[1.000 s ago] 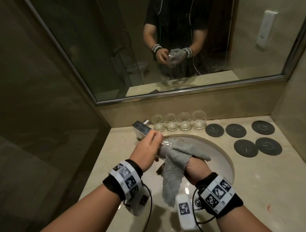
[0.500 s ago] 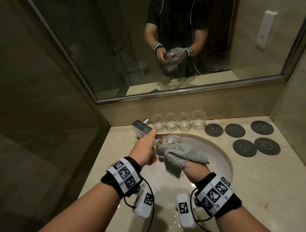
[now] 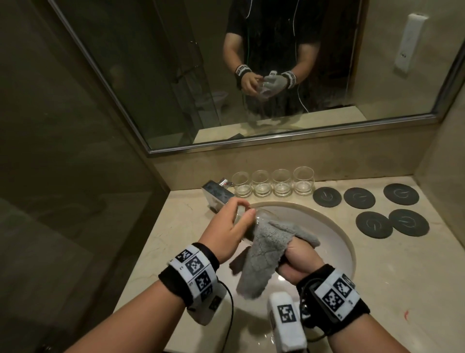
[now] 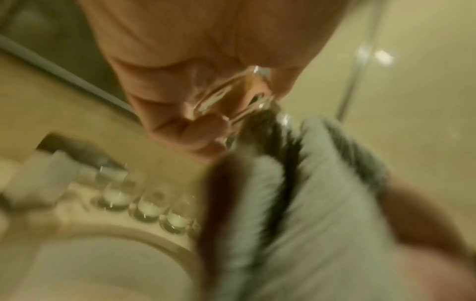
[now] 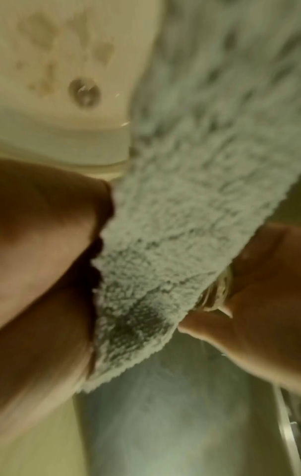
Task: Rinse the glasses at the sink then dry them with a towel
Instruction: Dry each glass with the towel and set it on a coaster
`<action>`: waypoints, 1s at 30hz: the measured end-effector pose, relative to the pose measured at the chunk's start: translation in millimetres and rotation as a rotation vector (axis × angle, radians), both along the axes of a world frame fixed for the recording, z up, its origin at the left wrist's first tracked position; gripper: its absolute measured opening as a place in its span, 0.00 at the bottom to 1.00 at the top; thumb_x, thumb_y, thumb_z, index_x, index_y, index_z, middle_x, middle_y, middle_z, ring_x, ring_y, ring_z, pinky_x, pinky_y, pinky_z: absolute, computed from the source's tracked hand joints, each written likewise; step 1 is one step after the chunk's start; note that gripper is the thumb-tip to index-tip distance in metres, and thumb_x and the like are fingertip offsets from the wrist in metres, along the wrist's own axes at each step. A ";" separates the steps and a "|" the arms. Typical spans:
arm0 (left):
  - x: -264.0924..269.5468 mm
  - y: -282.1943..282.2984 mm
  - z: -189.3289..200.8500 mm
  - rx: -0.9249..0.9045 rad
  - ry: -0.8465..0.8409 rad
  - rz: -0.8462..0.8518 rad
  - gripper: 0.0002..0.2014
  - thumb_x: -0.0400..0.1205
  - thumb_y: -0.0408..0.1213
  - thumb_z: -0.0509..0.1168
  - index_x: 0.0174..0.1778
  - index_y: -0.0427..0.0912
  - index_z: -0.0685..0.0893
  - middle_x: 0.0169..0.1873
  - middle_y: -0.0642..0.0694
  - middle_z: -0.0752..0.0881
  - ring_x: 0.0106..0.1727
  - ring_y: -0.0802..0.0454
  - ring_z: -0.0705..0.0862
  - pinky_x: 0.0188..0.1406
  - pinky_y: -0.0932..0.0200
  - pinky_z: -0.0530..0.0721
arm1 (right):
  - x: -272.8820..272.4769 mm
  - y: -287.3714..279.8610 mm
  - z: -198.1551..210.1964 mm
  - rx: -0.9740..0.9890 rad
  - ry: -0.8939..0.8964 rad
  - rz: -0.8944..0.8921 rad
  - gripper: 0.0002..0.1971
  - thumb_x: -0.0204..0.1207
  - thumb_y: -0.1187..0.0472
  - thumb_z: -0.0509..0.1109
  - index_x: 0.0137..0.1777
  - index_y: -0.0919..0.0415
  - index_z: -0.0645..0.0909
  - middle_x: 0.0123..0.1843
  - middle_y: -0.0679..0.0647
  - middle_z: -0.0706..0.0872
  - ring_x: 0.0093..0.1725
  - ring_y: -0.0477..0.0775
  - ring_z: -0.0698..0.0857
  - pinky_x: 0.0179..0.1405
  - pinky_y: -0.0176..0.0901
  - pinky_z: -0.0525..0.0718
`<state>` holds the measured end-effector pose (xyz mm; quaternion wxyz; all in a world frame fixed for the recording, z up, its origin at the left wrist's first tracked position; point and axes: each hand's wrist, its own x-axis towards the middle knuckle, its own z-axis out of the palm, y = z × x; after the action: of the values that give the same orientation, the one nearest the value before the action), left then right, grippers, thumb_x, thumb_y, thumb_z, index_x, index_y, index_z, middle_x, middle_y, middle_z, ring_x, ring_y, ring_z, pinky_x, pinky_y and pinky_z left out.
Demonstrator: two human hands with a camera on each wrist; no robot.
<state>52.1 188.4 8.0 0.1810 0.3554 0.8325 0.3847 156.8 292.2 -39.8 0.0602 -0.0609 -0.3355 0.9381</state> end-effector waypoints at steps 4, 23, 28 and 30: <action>-1.9 2.8 1.1 0.002 -0.461 0.127 0.23 0.83 0.67 0.49 0.63 0.56 0.75 0.45 0.44 0.83 0.29 0.52 0.78 0.20 0.64 0.72 | 4.9 1.1 -0.2 0.121 -0.076 -0.071 0.10 0.76 0.65 0.67 0.53 0.69 0.85 0.47 0.71 0.86 0.41 0.65 0.88 0.44 0.57 0.88; -4.0 9.0 16.6 0.153 0.015 0.020 0.09 0.86 0.51 0.58 0.57 0.52 0.76 0.42 0.49 0.85 0.32 0.58 0.81 0.25 0.66 0.77 | -3.4 15.8 31.7 0.306 -0.170 -0.159 0.13 0.78 0.69 0.64 0.61 0.71 0.80 0.49 0.67 0.87 0.49 0.62 0.86 0.49 0.56 0.87; -21.1 24.8 52.6 0.352 -0.621 0.170 0.29 0.83 0.68 0.47 0.47 0.45 0.79 0.31 0.46 0.78 0.25 0.52 0.72 0.18 0.64 0.66 | -19.6 27.6 77.0 0.806 -0.118 -0.138 0.12 0.76 0.56 0.73 0.58 0.52 0.83 0.56 0.56 0.88 0.53 0.52 0.88 0.53 0.46 0.87; -22.9 29.0 63.2 0.376 -0.490 0.194 0.24 0.87 0.61 0.48 0.46 0.45 0.79 0.30 0.46 0.77 0.23 0.53 0.72 0.16 0.64 0.68 | -27.3 22.3 90.7 0.847 -0.111 -0.146 0.22 0.71 0.47 0.74 0.63 0.52 0.82 0.65 0.56 0.85 0.65 0.57 0.84 0.66 0.54 0.81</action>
<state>29.2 217.4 71.2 0.2697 0.1983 0.7086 0.6212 129.5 314.4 50.9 0.1278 -0.1048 -0.6884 0.7063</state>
